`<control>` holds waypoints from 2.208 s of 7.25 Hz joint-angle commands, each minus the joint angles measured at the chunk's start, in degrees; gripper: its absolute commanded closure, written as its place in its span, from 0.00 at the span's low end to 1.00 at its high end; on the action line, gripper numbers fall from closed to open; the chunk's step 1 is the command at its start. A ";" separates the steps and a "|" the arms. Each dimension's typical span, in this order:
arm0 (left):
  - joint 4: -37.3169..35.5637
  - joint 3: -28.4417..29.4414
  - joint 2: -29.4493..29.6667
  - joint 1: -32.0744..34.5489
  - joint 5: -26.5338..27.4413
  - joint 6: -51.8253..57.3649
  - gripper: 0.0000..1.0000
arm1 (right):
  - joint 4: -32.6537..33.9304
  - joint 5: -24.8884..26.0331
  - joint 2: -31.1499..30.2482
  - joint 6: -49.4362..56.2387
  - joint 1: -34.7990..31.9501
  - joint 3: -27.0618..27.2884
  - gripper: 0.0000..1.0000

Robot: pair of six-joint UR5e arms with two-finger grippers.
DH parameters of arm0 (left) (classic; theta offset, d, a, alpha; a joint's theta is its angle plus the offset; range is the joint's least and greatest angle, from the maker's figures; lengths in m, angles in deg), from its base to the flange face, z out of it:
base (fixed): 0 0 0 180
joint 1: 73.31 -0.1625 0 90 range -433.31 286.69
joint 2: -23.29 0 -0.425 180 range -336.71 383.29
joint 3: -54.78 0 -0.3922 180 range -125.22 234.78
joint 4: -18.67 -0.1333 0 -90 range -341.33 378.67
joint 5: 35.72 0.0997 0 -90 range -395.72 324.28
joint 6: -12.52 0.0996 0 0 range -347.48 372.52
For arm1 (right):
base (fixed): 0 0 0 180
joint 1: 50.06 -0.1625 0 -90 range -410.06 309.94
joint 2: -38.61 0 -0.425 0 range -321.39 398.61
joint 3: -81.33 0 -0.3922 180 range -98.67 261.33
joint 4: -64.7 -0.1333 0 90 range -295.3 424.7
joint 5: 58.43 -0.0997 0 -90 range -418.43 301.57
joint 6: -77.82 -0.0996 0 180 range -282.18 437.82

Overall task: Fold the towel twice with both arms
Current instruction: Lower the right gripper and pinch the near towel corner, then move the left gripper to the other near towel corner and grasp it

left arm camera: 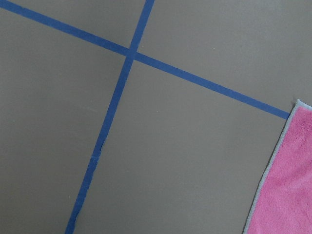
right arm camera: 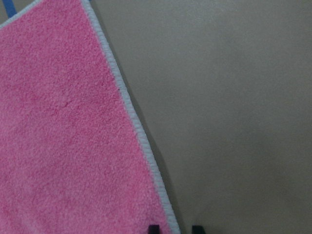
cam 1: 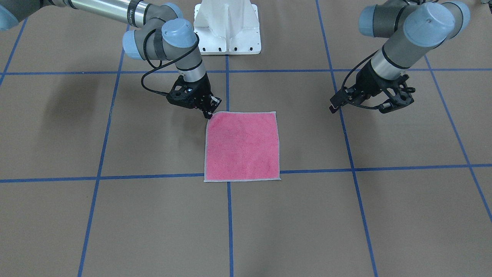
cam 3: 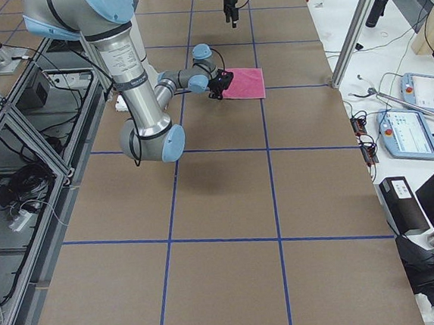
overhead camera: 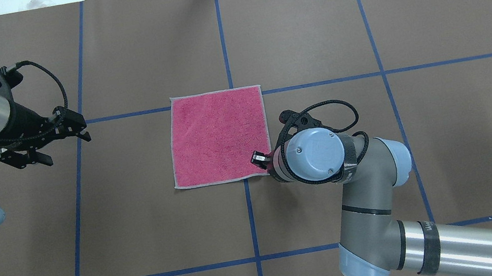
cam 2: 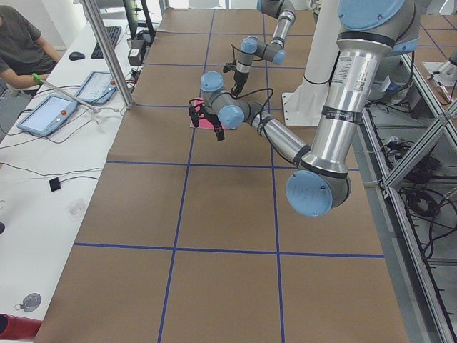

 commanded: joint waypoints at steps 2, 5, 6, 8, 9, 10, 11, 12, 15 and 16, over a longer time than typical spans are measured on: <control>0.01 -0.02 0.05 0.00 0.00 -0.13 0.00 | -0.07 -0.27 0.00 0.38 0.01 0.61 1.00; 0.01 -0.28 -0.03 0.00 0.00 -0.13 0.00 | 0.64 -1.15 -0.79 0.56 -0.52 3.25 1.00; 0.01 -0.28 -0.04 0.00 0.00 -0.22 0.00 | 0.72 -1.23 -0.80 0.56 -0.52 3.51 1.00; 0.01 -0.28 0.23 -0.09 0.00 -2.31 0.00 | 0.72 -1.67 -1.32 0.65 -1.31 4.39 1.00; 0.01 -0.28 1.27 -0.18 0.52 -3.46 0.00 | 0.72 -2.63 -3.41 0.65 -1.48 6.66 1.00; 0.01 -0.11 2.50 -1.22 2.79 -5.47 0.00 | 0.81 -2.73 -4.56 0.65 -1.49 7.98 1.00; 0.01 0.24 3.82 -2.45 3.86 -7.50 0.00 | 0.81 -2.73 -5.18 0.65 -1.75 8.78 1.00; 0.01 0.51 4.70 -3.24 5.09 -9.60 0.00 | 0.81 -2.73 -6.32 0.65 -1.92 10.18 1.00; 0.19 0.86 9.18 -12.00 16.39 -21.10 0.00 | 0.81 -2.64 -10.10 0.65 -1.84 13.70 1.00; 0.19 0.95 10.50 -15.09 19.13 -24.36 0.00 | 0.81 -2.64 -11.07 0.65 -1.58 14.67 1.00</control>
